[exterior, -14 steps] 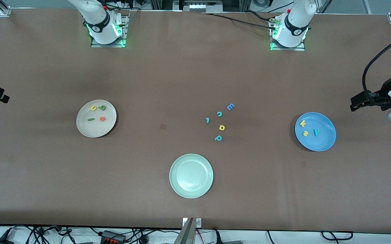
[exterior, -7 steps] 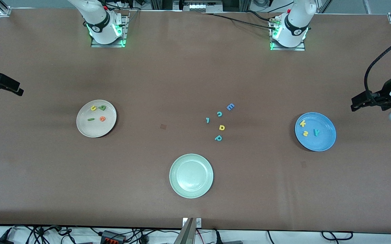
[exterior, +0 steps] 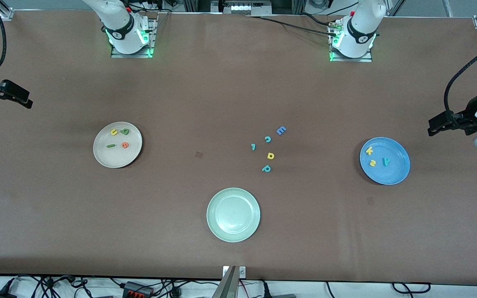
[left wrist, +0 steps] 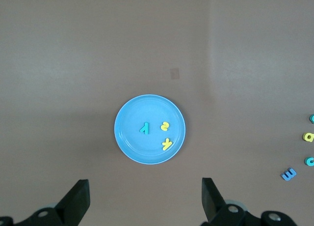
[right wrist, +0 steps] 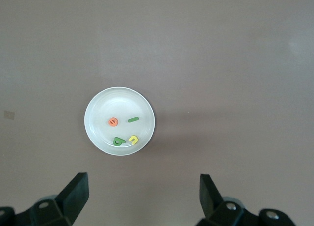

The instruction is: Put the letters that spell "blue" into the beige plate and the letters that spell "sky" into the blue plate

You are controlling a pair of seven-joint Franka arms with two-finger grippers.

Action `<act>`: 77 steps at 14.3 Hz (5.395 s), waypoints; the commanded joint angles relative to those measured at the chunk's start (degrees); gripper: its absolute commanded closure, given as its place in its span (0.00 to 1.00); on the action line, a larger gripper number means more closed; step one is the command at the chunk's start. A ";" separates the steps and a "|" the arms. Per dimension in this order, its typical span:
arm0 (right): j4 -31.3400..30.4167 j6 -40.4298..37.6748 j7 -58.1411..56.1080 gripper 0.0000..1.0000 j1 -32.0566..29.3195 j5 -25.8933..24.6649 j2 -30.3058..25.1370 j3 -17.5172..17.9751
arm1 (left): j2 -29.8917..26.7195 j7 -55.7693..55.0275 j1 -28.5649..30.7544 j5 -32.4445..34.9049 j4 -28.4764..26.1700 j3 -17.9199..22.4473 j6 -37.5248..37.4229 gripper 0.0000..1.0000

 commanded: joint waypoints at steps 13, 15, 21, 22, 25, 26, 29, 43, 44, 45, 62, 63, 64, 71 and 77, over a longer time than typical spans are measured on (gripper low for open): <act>0.95 0.22 -0.33 0.00 -4.05 0.39 1.14 3.41 | 0.60 0.34 -0.02 -0.95 1.57 -0.74 -2.80 0.00; 0.95 -0.04 -0.24 0.00 -3.89 0.39 1.23 3.42 | 0.60 0.34 -0.11 -0.95 1.57 -0.74 -4.29 0.00; 0.95 -0.39 -0.85 0.00 -3.53 0.39 1.05 3.51 | 4.18 0.25 -1.86 -0.86 3.32 -0.83 -5.27 0.00; 0.95 -0.39 -1.03 0.00 -3.53 0.39 1.05 3.51 | 5.68 0.51 -1.78 -0.86 4.54 -0.83 -5.27 0.00; 1.30 -0.22 -0.86 0.00 -3.53 0.39 1.23 3.51 | 9.99 0.78 -1.25 -0.77 5.00 -0.74 -4.83 0.00; 1.21 -0.39 -0.95 0.00 -3.53 0.39 1.23 3.51 | 11.65 0.78 -1.25 -0.77 5.00 -0.74 -4.13 0.00; 1.30 -0.31 -0.95 0.00 -3.53 0.39 2.19 3.51 | 16.84 -0.01 -2.04 -0.77 4.30 -0.74 0.78 0.00; 0.77 0.31 -1.21 0.00 -3.45 -0.13 2.55 3.51 | 23.36 -0.98 -3.35 -0.68 -11.86 -0.92 22.13 0.00; 0.77 0.31 -1.21 0.00 -3.45 -0.14 2.63 3.51 | 23.36 -0.98 -3.44 -0.77 -13.27 -0.92 23.81 0.00; 0.77 0.31 -1.21 0.00 -3.45 -0.14 2.63 3.51 | 23.36 -0.98 -3.45 -0.77 -14.07 -0.83 25.04 0.00; 0.86 0.31 -1.21 0.00 -3.09 -0.22 2.46 3.51 | -4.67 0.16 -2.30 -0.77 -13.28 -0.83 10.55 0.00; 0.86 0.31 -1.21 0.00 -3.09 -0.22 2.46 3.60 | -4.85 0.16 -2.30 -0.77 -13.28 -0.83 10.47 0.00; 0.95 0.31 -1.21 0.00 -3.09 -0.22 2.46 3.60 | -4.85 0.16 -2.30 -0.77 -13.28 -0.83 10.47 0.00; 0.95 0.22 -1.65 0.00 -3.09 -0.22 2.20 3.51 | -4.68 0.07 -2.30 -0.77 -12.93 -0.83 10.38 0.00; 1.03 0.22 -2.35 0.00 -3.09 -0.22 2.19 3.51 | -4.41 0.07 -2.39 -0.77 -12.49 -0.83 9.76 0.00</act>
